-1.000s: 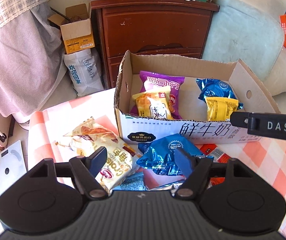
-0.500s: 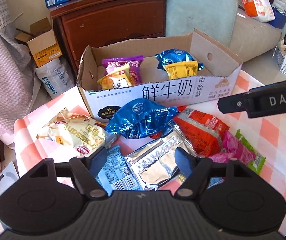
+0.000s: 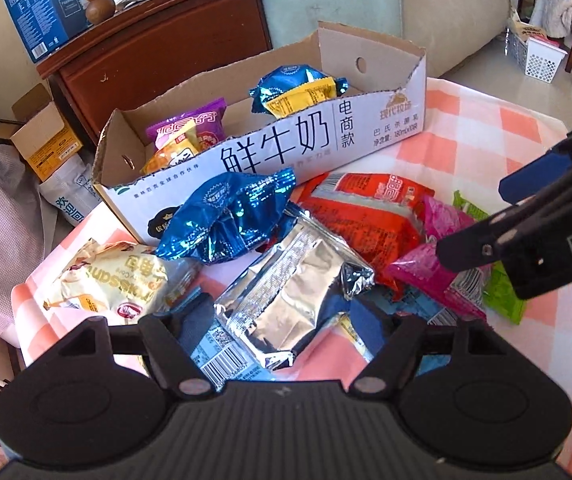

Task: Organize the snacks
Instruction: 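Close right gripper on pink bag while left gripper moves toward silver foil bag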

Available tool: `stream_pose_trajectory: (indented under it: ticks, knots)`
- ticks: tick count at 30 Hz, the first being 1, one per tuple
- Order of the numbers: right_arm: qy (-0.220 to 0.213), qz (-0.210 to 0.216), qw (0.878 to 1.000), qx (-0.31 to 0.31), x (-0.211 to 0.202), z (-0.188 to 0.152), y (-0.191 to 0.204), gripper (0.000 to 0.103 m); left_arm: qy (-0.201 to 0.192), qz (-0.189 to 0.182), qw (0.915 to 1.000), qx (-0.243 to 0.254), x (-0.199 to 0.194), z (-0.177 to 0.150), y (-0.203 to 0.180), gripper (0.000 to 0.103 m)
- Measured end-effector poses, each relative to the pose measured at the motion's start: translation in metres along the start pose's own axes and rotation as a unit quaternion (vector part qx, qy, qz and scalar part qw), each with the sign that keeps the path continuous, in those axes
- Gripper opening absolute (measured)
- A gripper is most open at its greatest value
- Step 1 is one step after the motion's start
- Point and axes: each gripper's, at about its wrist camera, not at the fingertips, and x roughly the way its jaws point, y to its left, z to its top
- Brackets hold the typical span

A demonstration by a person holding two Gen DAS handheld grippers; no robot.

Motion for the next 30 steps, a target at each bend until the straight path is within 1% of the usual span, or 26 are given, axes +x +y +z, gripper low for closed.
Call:
stream_pose_trajectory:
  ticks: [7,9,10,11,13,15,16,21,24,26,30]
  knots:
    - [0.023,-0.009,1.000,-0.001,0.016,-0.004,0.002,0.076,0.001,0.008,0.9999,0.009,0.008,0.001,-0.005,0.075]
    - [0.024,-0.008,1.000,-0.001,0.019,-0.006,0.002,0.075,0.004,0.002,1.0000,0.005,0.007,0.001,-0.005,0.069]
    - [0.023,-0.004,1.000,-0.001,0.020,-0.006,0.002,0.072,0.005,0.001,1.0000,0.005,0.006,0.001,-0.005,0.063]
    - [0.022,0.000,1.000,-0.002,0.020,-0.006,0.002,0.066,0.005,0.003,1.0000,0.008,0.005,0.001,-0.006,0.060]
    - [0.019,0.005,1.000,-0.008,0.020,-0.006,0.004,0.064,0.005,0.004,0.9999,0.010,0.003,0.000,-0.007,0.057]
    - [0.013,0.009,1.000,-0.016,0.019,-0.006,0.006,0.059,0.006,0.002,1.0000,0.007,0.001,0.000,-0.007,0.054]
    - [0.010,0.012,1.000,-0.020,0.018,-0.006,0.007,0.058,0.005,0.002,1.0000,0.005,0.000,0.000,-0.008,0.051]
    - [-0.001,0.014,0.999,-0.029,0.015,-0.005,0.009,0.055,0.007,0.004,1.0000,0.000,-0.003,0.001,-0.008,0.049]
    - [-0.012,0.012,0.999,-0.029,0.012,-0.003,0.008,0.055,0.007,0.004,1.0000,-0.002,-0.005,0.001,-0.008,0.046]
    - [-0.018,0.012,0.999,-0.029,0.009,-0.002,0.007,0.054,0.009,0.002,0.9999,-0.006,-0.006,0.001,-0.007,0.042]
    - [-0.023,0.013,0.999,-0.028,0.007,-0.001,0.005,0.054,0.016,0.002,0.9998,-0.013,-0.007,0.000,-0.007,0.041]
